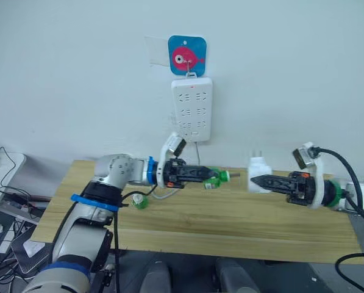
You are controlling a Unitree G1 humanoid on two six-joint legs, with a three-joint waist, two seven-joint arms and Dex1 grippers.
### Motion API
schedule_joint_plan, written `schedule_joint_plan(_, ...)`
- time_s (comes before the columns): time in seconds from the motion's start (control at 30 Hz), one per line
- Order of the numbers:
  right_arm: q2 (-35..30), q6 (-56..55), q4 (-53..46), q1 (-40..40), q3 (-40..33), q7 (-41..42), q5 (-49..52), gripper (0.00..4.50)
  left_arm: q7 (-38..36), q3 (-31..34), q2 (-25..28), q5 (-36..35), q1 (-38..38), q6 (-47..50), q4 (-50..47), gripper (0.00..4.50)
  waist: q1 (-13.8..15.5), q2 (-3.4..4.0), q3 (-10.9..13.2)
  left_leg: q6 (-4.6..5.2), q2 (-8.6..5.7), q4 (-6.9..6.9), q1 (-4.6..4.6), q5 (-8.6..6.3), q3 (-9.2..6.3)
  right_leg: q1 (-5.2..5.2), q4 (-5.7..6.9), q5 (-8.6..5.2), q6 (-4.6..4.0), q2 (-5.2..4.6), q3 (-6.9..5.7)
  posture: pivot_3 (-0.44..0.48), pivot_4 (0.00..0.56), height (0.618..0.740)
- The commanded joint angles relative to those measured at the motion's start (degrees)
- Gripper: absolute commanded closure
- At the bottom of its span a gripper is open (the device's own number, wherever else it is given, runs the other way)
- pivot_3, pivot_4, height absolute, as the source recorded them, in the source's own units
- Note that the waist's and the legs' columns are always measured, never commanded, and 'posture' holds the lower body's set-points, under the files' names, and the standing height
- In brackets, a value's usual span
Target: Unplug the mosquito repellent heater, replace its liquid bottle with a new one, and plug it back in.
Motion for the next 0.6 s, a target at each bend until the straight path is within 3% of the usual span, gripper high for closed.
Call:
schedule_joint_plan(0.03, -1.11, -0.17, 0.78, -0.18, -2.57, 1.84, -1.57, 1.46, -0.83, 2.03, -0.35, 0.05, 0.59, 0.55, -1.93, 2.28, 0.02, -0.01, 0.01, 0.00, 0.00, 0.00, 0.00, 0.00, 0.02, 0.00, 0.00, 0.00, 0.00, 0.00, 0.02, 0.014, 0.145, 0.740)
schedule_joint_plan(0.23, -2.83, -0.74, 4.23, -1.06, -3.06, 3.58, -8.49, 1.46, -1.38, 2.48, 0.16, 1.53, 1.90, -0.09, -2.97, 2.28, 0.21, -0.01, 0.02, -0.01, 0.00, -0.01, -0.01, -0.01, 0.08, -0.01, -0.05, 0.00, 0.00, -0.03, 0.05, 0.018, 0.143, 0.740)
schedule_joint_plan(0.43, -7.60, -16.62, 9.80, -1.65, 15.06, 2.66, -42.48, 1.46, -1.56, 2.69, -0.11, 3.06, 3.19, -1.75, -3.92, 2.28, 0.19, -0.02, 0.02, -0.02, -0.01, 0.01, 0.01, -0.01, 0.12, -0.02, -0.07, 0.03, 0.06, -0.05, 0.09, 0.028, 0.142, 0.740)
schedule_joint_plan(0.6, -6.38, -23.60, 18.80, -4.66, 22.68, 5.63, -57.40, 1.46, -1.47, 2.91, -0.42, 3.68, 3.73, -2.21, -4.79, 2.28, 0.29, 0.00, 0.04, -0.03, -0.05, -0.02, -0.02, -0.01, 0.25, -0.10, -0.07, 0.04, 0.06, -0.12, 0.19, 0.046, 0.143, 0.740)
